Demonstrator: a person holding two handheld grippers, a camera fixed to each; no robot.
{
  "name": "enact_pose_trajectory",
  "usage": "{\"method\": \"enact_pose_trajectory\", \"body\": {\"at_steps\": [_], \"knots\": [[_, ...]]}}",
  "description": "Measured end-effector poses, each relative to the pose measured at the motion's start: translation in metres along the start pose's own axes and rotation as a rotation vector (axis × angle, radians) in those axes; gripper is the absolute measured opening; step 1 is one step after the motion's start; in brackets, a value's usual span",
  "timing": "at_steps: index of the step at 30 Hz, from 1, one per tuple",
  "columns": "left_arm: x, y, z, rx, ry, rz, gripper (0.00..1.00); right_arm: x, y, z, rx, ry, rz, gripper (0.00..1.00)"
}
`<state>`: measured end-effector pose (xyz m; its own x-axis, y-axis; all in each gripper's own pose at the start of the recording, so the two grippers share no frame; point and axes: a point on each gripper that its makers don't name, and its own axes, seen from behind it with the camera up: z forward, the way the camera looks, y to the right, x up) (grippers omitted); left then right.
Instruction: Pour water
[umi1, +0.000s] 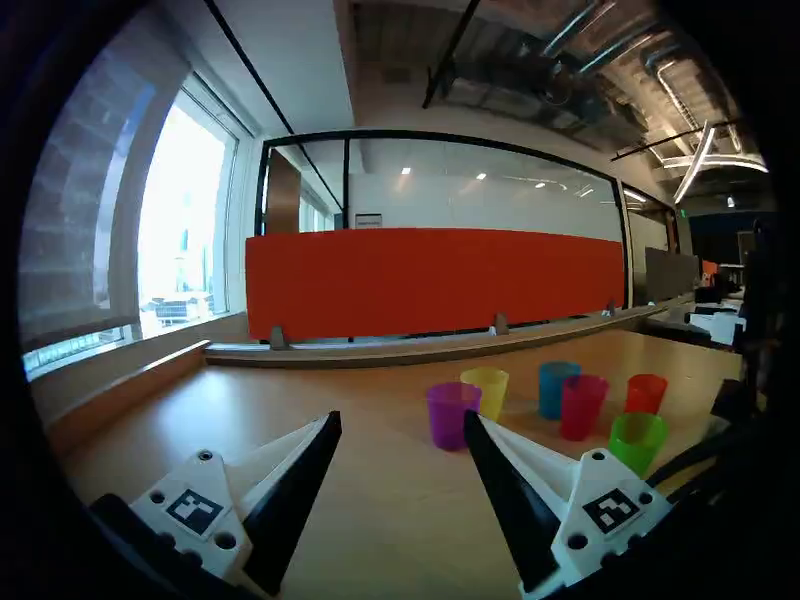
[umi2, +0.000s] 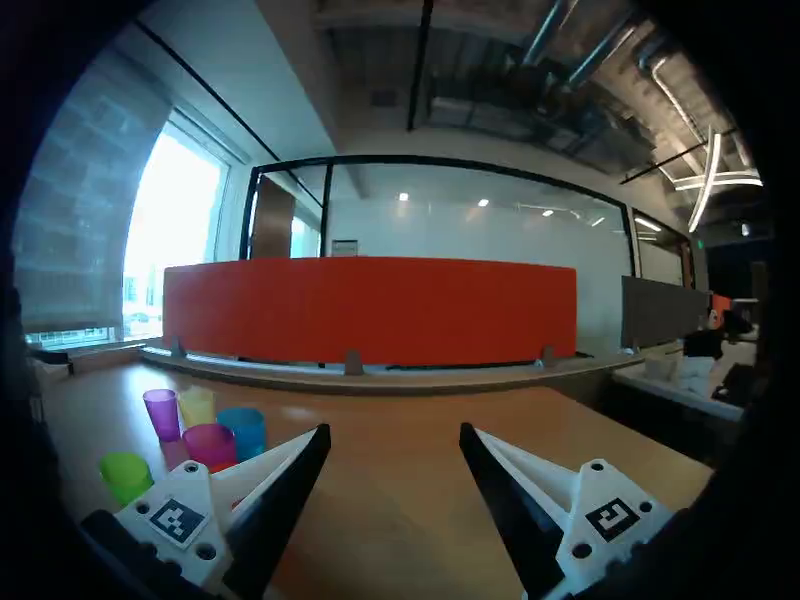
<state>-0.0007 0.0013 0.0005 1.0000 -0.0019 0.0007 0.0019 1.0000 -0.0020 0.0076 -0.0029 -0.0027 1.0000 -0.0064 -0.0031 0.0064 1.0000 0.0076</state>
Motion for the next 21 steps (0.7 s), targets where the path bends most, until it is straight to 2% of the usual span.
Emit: {"method": "enact_pose_trajectory", "body": {"at_steps": [6, 12, 16, 21], "knots": [[-0.004, 0.019, 0.007, -0.045, -0.01, -0.021, 0.9, 0.016, -0.01, 0.0, 0.042, 0.004, -0.017, 1.0], [0.003, 0.025, 0.012, -0.058, -0.02, 0.02, 0.9, 0.02, -0.025, 0.001, 0.103, -0.022, -0.037, 1.0], [0.003, 0.035, 0.013, -0.095, -0.03, 0.034, 0.9, 0.019, -0.039, 0.0, 0.167, -0.046, -0.053, 1.0], [0.002, 0.055, 0.014, -0.181, -0.056, 0.046, 0.9, 0.015, -0.063, -0.004, 0.28, -0.09, -0.061, 1.0]]}}
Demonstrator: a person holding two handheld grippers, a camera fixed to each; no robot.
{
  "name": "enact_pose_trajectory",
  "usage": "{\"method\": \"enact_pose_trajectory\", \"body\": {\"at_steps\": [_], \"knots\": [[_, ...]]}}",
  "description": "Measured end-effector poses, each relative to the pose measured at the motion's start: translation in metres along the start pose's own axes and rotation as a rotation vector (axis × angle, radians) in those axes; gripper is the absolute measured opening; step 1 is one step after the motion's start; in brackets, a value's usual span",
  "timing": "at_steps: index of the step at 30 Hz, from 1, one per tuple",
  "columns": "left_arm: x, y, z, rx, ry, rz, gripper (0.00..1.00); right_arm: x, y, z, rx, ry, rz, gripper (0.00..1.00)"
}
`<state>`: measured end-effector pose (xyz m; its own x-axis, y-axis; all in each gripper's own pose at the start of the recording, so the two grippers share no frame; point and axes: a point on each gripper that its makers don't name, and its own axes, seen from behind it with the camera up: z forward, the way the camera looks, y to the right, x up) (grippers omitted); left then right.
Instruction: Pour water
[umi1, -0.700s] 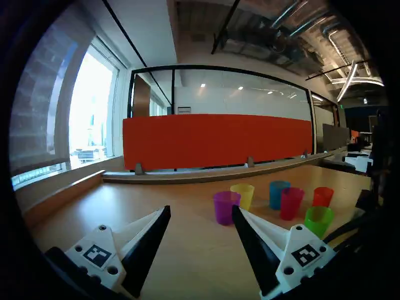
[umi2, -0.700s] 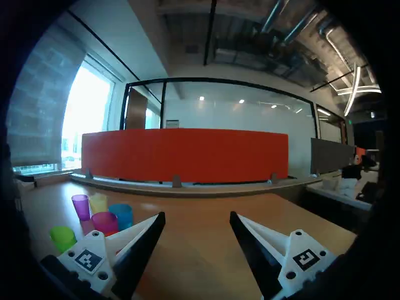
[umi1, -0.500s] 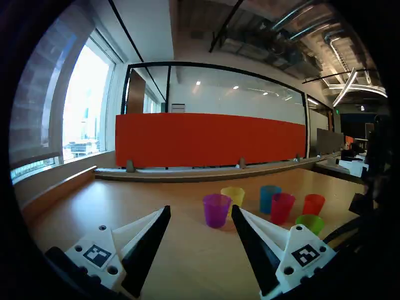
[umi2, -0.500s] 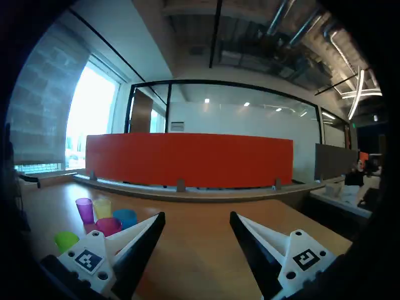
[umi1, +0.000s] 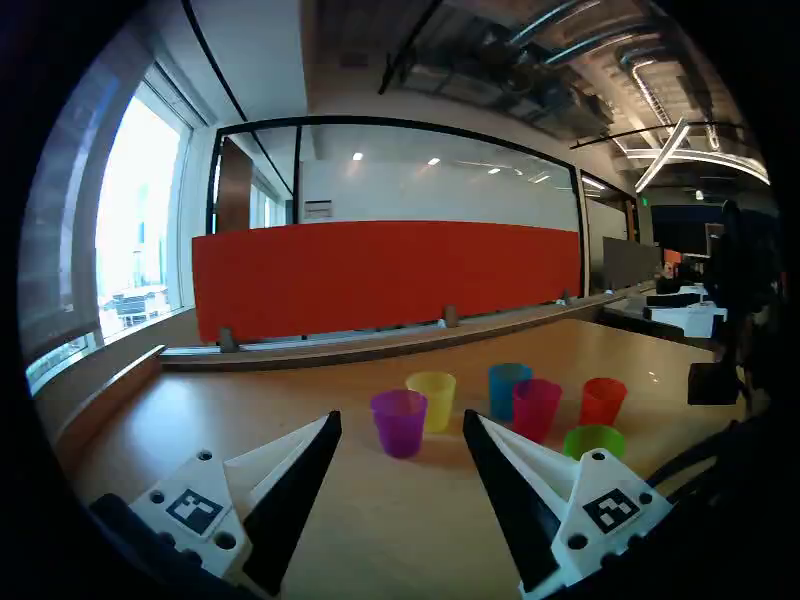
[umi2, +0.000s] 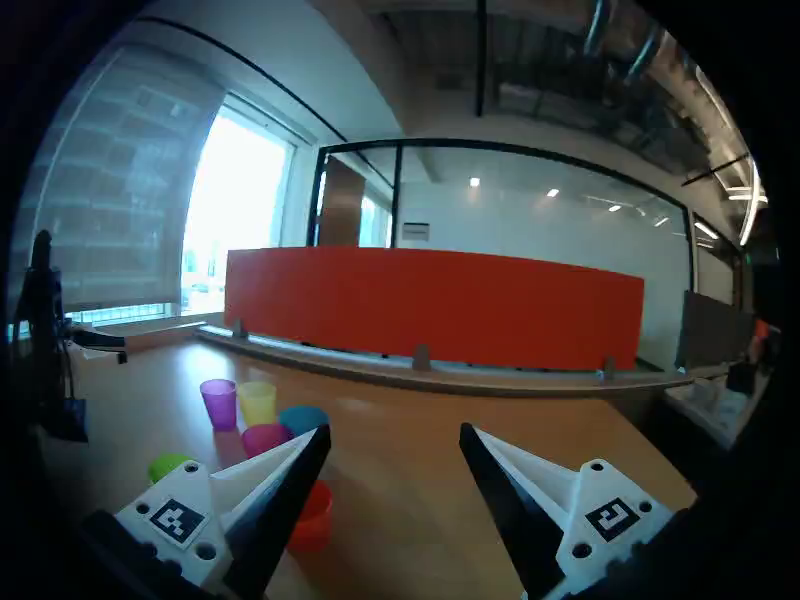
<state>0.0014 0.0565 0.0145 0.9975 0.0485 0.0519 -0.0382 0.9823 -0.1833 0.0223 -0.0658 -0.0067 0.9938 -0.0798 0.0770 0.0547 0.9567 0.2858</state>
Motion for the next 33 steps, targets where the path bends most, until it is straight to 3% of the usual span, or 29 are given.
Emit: {"method": "enact_pose_trajectory", "body": {"at_steps": [8, 15, 33], "knots": [[-0.011, 0.048, 0.007, -0.213, -0.082, 0.038, 0.9, -0.008, -0.03, 0.004, 0.151, -0.081, -0.028, 1.0], [-0.027, 0.073, 0.014, -0.322, -0.155, 0.05, 0.9, -0.005, -0.045, 0.005, 0.226, -0.105, -0.054, 1.0], [-0.077, 0.144, 0.011, -0.609, -0.351, 0.297, 0.9, -0.002, -0.055, 0.011, 0.256, -0.112, -0.115, 1.0]]}}
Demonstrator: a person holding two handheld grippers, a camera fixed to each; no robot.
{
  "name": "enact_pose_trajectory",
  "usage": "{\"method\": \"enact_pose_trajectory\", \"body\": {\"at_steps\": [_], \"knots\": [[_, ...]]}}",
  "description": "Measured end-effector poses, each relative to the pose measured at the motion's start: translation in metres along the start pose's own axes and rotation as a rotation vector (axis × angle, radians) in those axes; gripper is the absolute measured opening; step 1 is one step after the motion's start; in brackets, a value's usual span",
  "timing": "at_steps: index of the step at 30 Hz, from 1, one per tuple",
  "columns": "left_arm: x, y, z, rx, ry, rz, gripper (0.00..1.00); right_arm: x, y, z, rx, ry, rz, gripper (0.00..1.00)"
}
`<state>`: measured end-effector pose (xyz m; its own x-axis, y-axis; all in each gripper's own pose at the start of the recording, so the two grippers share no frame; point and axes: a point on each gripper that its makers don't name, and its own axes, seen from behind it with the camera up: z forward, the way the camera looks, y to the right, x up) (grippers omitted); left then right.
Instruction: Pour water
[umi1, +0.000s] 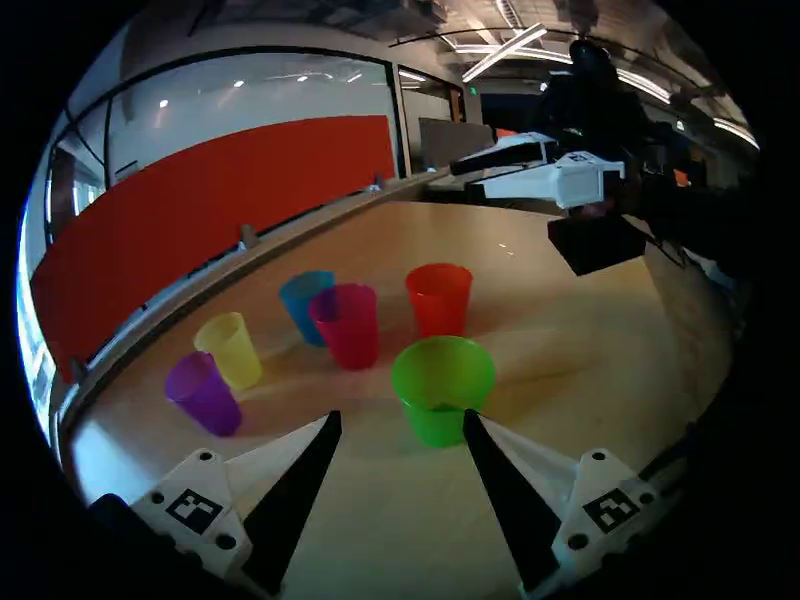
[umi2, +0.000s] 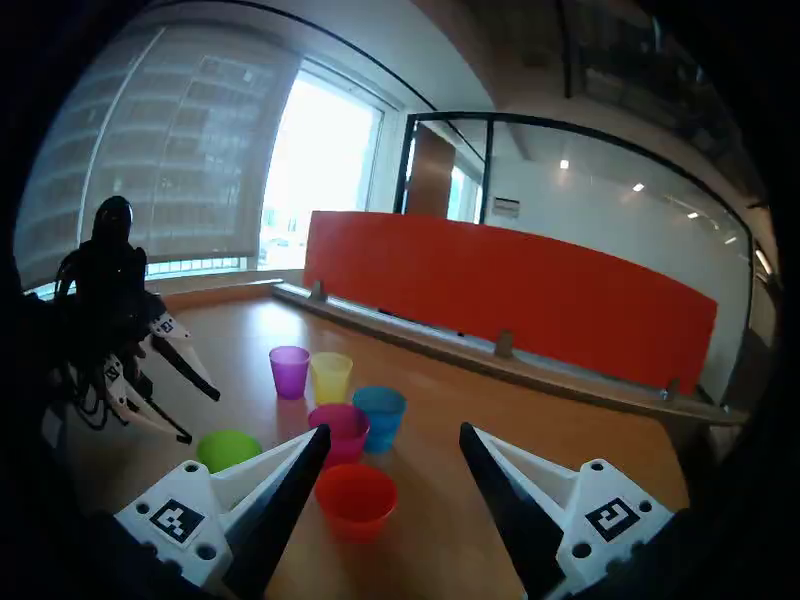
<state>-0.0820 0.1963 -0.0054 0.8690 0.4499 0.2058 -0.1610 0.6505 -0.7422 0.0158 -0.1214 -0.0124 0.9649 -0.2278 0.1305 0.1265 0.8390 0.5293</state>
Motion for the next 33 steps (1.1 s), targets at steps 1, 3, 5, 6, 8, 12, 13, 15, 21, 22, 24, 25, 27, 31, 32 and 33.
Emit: {"method": "enact_pose_trajectory", "body": {"at_steps": [1, 3, 5, 6, 8, 12, 13, 15, 21, 22, 24, 25, 27, 31, 32, 33], "knots": [[-0.001, 0.002, 0.002, -0.007, -0.011, 0.012, 0.9, 0.001, 0.0, 0.0, 0.002, 0.0, 0.0, 1.0], [-0.002, 0.005, 0.006, -0.022, -0.032, 0.036, 0.9, 0.002, -0.001, 0.0, 0.004, 0.002, 0.001, 1.0], [-0.002, 0.009, 0.01, -0.04, -0.046, 0.051, 0.9, 0.003, -0.001, 0.0, 0.006, 0.004, 0.001, 1.0], [-0.003, 0.011, 0.011, -0.049, -0.052, 0.059, 0.9, 0.004, -0.001, 0.001, 0.006, 0.005, 0.0, 1.0], [-0.003, 0.015, 0.014, -0.07, -0.068, 0.064, 0.9, 0.003, 0.0, 0.001, 0.004, 0.004, -0.003, 1.0], [-0.001, 0.019, 0.021, -0.091, -0.081, 0.072, 0.9, 0.001, 0.001, 0.002, 0.005, 0.001, -0.009, 1.0], [-0.001, 0.02, 0.023, -0.095, -0.084, 0.073, 0.9, 0.002, 0.0, 0.002, 0.007, 0.0, -0.011, 1.0], [0.0, 0.022, 0.026, -0.104, -0.091, 0.074, 0.9, 0.002, -0.001, 0.001, 0.01, -0.001, -0.014, 1.0], [-0.002, 0.03, 0.037, -0.137, -0.115, 0.081, 0.9, 0.001, -0.002, 0.001, 0.013, -0.001, -0.02, 1.0], [-0.002, 0.03, 0.038, -0.138, -0.114, 0.081, 0.9, 0.001, -0.002, 0.001, 0.014, -0.001, -0.02, 1.0], [0.0, 0.03, 0.041, -0.141, -0.113, 0.08, 0.9, 0.0, -0.001, 0.001, 0.015, -0.001, -0.019, 1.0], [0.0, 0.031, 0.042, -0.145, -0.115, 0.078, 0.9, 0.0, -0.001, 0.001, 0.015, -0.002, -0.018, 1.0], [0.0, 0.033, 0.045, -0.153, -0.118, 0.076, 0.9, -0.001, 0.0, 0.001, 0.016, -0.002, -0.016, 1.0], [0.001, 0.033, 0.048, -0.153, -0.115, 0.078, 0.9, -0.004, 0.0, 0.002, 0.016, -0.005, -0.017, 1.0], [0.002, 0.033, 0.049, -0.153, -0.113, 0.079, 0.9, -0.005, 0.001, 0.002, 0.015, -0.006, -0.019, 1.0], [0.003, 0.034, 0.049, -0.154, -0.111, 0.078, 0.9, -0.006, 0.001, 0.002, 0.015, -0.008, -0.02, 1.0]]}}
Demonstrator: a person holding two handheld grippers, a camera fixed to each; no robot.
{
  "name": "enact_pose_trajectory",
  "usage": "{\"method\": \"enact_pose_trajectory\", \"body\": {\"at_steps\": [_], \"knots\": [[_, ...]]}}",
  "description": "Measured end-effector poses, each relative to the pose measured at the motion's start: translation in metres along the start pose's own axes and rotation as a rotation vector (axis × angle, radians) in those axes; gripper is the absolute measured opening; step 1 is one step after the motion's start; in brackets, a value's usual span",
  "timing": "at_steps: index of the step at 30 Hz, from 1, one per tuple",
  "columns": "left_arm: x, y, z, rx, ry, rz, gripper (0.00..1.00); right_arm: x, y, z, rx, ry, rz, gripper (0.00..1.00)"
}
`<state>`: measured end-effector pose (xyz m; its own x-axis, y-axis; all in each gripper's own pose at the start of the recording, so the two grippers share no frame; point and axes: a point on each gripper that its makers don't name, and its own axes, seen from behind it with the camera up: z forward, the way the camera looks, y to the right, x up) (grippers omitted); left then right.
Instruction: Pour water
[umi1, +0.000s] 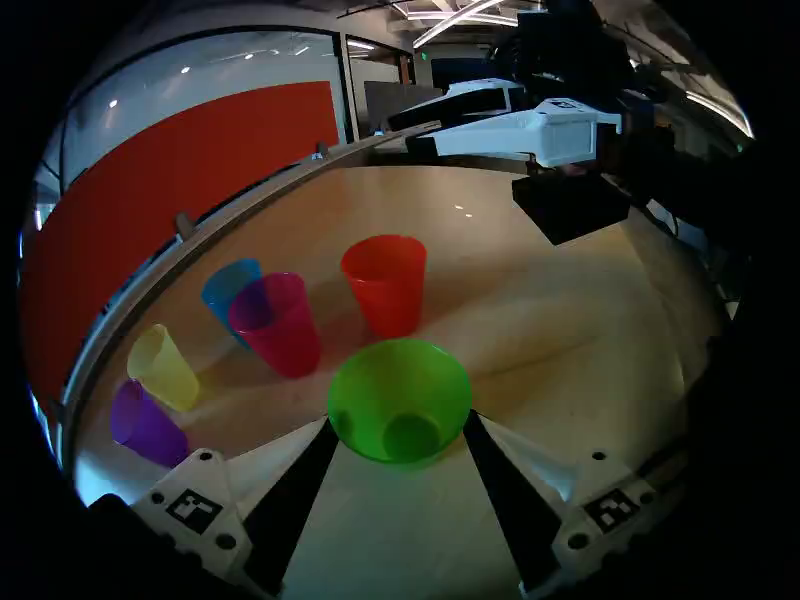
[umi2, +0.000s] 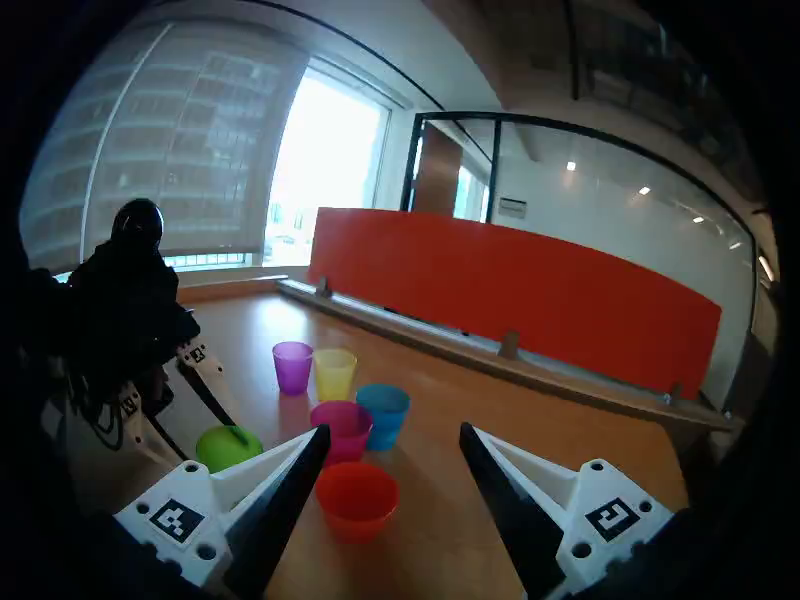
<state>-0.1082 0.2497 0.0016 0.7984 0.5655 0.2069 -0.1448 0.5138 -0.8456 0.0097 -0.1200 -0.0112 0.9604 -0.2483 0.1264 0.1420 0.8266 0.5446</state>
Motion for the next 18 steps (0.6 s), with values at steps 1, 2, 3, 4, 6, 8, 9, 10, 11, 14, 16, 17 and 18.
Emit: {"method": "enact_pose_trajectory", "body": {"at_steps": [1, 2, 3, 4, 6, 8, 9, 10, 11, 14, 16, 17, 18], "knots": [[0.0005, 0.0006, 0.0003, -0.002, 0.002, -0.002, 0.9, -0.0006, 0.0001, 0.0002, 0.0, -0.002, -0.001, 1.0], [0.0011, 0.0012, 0.0006, -0.005, 0.003, -0.005, 0.9, -0.0012, 0.0002, 0.0003, 0.001, -0.004, -0.001, 1.0], [0.0017, 0.0015, 0.001, -0.006, 0.006, -0.007, 0.9, -0.0016, 0.0002, 0.0005, 0.001, -0.005, -0.001, 1.0], [0.0023, 0.0014, 0.0014, -0.006, 0.009, -0.008, 0.9, -0.0017, 0.0001, 0.0007, 0.002, -0.005, -0.001, 1.0], [0.0035, 0.0009, 0.0023, -0.005, 0.016, -0.012, 0.9, -0.0019, -0.0003, 0.001, 0.003, -0.005, -0.001, 1.0], [0.0038, -0.0002, 0.003, -0.002, 0.02, -0.015, 0.9, -0.0021, -0.0005, 0.0016, 0.003, -0.004, 0.0, 1.0], [0.0038, -0.0007, 0.0034, -0.001, 0.021, -0.017, 0.9, -0.002, -0.0005, 0.0018, 0.004, -0.003, 0.0, 1.0], [0.0036, -0.0014, 0.0038, 0.001, 0.021, -0.02, 0.9, -0.0019, -0.0004, 0.0021, 0.004, -0.003, 0.0, 1.0], [0.0033, -0.0021, 0.0043, 0.003, 0.022, -0.023, 0.9, -0.0017, -0.0004, 0.0023, 0.004, -0.003, 0.0, 1.0], [0.0025, -0.0049, 0.0049, 0.009, 0.023, -0.037, 0.9, -0.0018, -0.0002, 0.0027, 0.002, -0.001, -0.001, 1.0], [0.0019, -0.0051, 0.0049, 0.006, 0.023, -0.046, 0.89, -0.0018, -0.0004, 0.0028, 0.002, -0.001, -0.001, 1.0], [0.0016, -0.0048, 0.0049, 0.003, 0.023, -0.05, 0.89, -0.0017, -0.0007, 0.0028, 0.003, -0.001, -0.001, 1.0], [0.0013, -0.0047, 0.0049, 0.0, 0.023, -0.053, 0.89, -0.0016, -0.0008, 0.0029, 0.004, 0.0, -0.001, 1.0]]}}
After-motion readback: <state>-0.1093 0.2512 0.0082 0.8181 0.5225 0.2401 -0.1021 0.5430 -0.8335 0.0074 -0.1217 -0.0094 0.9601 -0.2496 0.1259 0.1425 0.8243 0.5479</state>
